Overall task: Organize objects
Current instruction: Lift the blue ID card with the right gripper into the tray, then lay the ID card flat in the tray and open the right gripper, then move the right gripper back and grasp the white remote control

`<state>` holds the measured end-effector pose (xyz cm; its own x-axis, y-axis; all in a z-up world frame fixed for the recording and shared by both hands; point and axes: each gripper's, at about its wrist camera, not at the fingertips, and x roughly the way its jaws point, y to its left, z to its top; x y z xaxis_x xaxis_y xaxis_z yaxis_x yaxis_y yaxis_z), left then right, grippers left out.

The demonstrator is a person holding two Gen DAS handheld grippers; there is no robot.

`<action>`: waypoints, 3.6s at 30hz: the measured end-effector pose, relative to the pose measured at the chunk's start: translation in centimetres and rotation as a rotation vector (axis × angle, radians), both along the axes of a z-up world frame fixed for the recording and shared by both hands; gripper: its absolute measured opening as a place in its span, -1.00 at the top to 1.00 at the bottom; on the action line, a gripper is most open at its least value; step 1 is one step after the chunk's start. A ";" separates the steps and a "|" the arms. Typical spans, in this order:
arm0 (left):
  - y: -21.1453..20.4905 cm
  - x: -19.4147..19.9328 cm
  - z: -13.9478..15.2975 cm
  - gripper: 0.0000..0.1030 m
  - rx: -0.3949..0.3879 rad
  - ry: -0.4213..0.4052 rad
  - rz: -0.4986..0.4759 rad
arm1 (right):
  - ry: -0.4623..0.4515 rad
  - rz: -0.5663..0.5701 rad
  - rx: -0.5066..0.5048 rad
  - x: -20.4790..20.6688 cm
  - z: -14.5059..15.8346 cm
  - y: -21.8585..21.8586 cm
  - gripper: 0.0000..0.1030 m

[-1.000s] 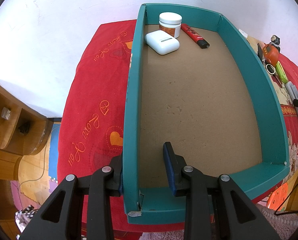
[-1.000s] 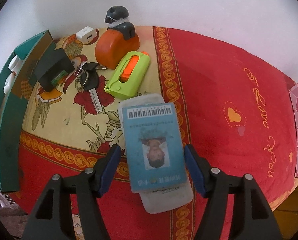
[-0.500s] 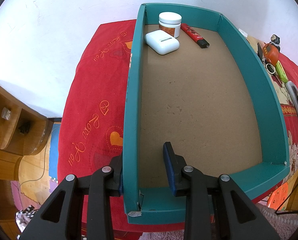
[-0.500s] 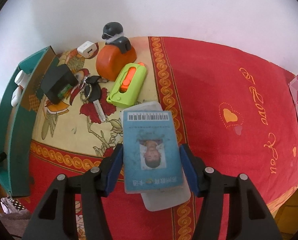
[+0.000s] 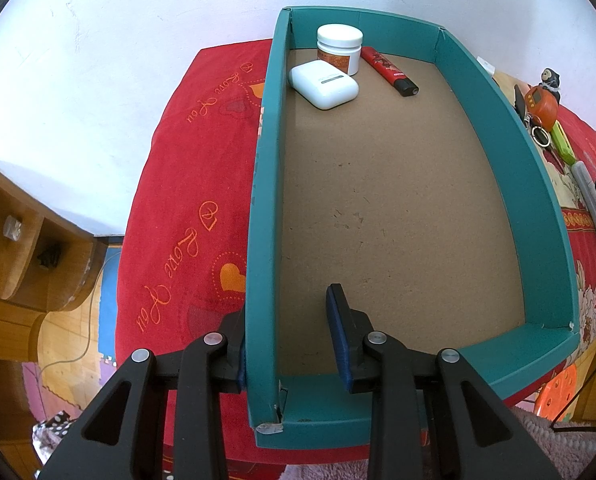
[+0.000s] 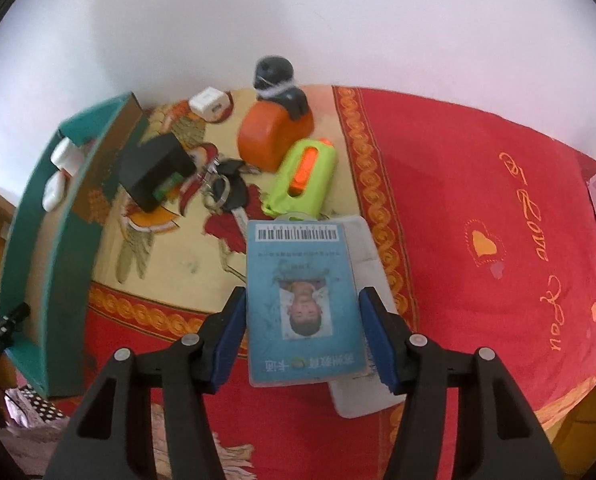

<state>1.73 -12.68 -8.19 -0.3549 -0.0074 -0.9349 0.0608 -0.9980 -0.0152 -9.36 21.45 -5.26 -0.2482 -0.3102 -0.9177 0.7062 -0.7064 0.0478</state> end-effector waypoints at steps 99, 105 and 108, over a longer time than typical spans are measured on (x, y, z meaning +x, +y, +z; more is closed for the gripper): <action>-0.6 0.0 0.1 0.38 -0.004 0.002 -0.004 | -0.187 0.541 -0.124 15.0 2.2 -20.3 -0.11; -0.6 0.0 0.1 0.38 -0.006 0.001 -0.004 | -0.141 0.503 -0.141 14.0 3.9 -16.9 -0.11; -0.8 0.1 0.0 0.38 -0.003 0.000 -0.002 | -0.128 0.470 -0.135 13.1 4.3 -15.1 -0.11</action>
<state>1.81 -13.53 -8.15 -0.3550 -0.0094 -0.9348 0.0584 -0.9982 -0.0121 3.79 6.31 -0.92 0.0585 -0.4792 -0.8758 0.9288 -0.2954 0.2236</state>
